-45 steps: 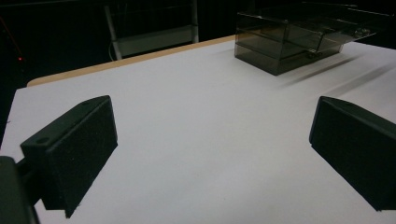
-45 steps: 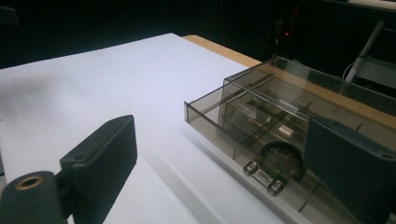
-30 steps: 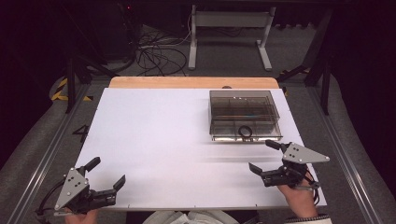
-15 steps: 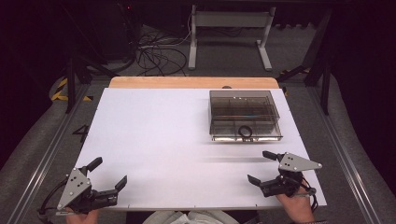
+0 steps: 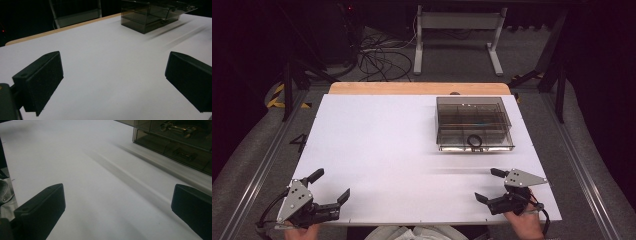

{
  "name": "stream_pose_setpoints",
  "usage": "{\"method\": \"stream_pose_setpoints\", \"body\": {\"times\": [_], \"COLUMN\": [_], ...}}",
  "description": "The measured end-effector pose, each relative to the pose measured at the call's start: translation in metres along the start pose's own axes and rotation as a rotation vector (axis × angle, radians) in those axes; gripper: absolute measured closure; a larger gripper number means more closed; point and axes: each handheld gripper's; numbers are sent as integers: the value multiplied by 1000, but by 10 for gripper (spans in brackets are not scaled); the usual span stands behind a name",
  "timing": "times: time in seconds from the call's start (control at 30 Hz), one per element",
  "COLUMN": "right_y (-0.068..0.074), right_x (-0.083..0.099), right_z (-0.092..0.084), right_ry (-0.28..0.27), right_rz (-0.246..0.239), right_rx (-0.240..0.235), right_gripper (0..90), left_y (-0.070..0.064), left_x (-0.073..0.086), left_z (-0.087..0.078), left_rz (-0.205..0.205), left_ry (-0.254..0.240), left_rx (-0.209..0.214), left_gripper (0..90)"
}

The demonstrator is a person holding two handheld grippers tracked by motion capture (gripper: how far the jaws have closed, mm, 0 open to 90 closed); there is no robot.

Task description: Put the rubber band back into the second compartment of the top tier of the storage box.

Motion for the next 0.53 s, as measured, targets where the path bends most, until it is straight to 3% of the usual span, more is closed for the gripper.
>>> {"method": "stream_pose_setpoints", "body": {"times": [0.23,0.4,0.53], "right_y": [6,4,3], "right_x": [-6,-6,-7], "right_z": [6,4,2], "right_ry": [-7,-12,-26], "right_rz": [-45,-28,-20], "right_rx": [-2,4,19], "right_gripper": [0,0,0], "left_y": [1,2,1], "left_x": [0,1,1], "left_z": [-1,0,0], "left_rz": [-13,-27,-14], "left_ry": [-6,-6,-4], "left_rx": [-7,-5,-17], "left_gripper": [25,25,25]}}
Point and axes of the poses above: each handheld gripper's, and its own axes: z roughly forward along the jaws, x roughly out of its underside, y roughly to its left, and after that the axes turned 4 degrees about -y, right-handed
